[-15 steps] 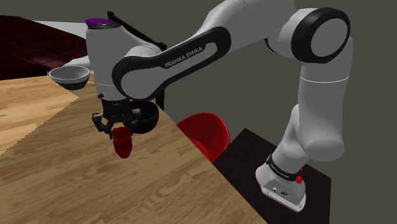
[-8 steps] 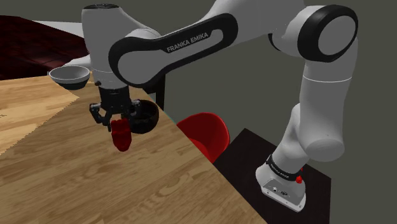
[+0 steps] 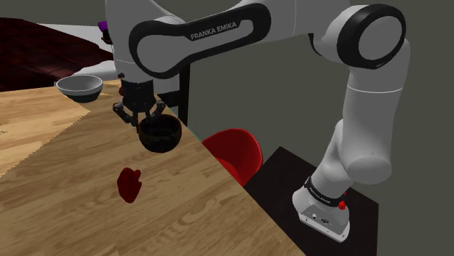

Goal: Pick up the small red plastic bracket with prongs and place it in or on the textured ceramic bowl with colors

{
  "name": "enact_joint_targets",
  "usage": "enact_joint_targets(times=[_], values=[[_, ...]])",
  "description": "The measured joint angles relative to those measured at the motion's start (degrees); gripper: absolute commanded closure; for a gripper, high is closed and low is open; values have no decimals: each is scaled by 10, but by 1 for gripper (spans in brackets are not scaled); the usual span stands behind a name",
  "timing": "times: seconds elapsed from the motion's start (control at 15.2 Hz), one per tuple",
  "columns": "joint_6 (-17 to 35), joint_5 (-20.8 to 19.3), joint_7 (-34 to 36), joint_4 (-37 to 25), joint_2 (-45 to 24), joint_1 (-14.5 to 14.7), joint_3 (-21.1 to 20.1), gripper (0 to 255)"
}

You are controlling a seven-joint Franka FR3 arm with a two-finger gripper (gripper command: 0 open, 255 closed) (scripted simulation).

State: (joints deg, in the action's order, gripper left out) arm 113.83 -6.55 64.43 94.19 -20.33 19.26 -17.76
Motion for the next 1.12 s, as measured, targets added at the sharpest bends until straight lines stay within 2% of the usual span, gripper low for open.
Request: enact_joint_targets(times=[0.26,0.33,0.59,0.86,1.12], values=[[-9,2,-48,-24,-14,-30,15,255],[-9,2,-48,-24,-14,-31,15,0],[13,1,-35,-23,-38,-23,14,0],[61,2,-15,-8,-75,-10,11,0],[96,-1,10,-23,-129,10,11,0]])
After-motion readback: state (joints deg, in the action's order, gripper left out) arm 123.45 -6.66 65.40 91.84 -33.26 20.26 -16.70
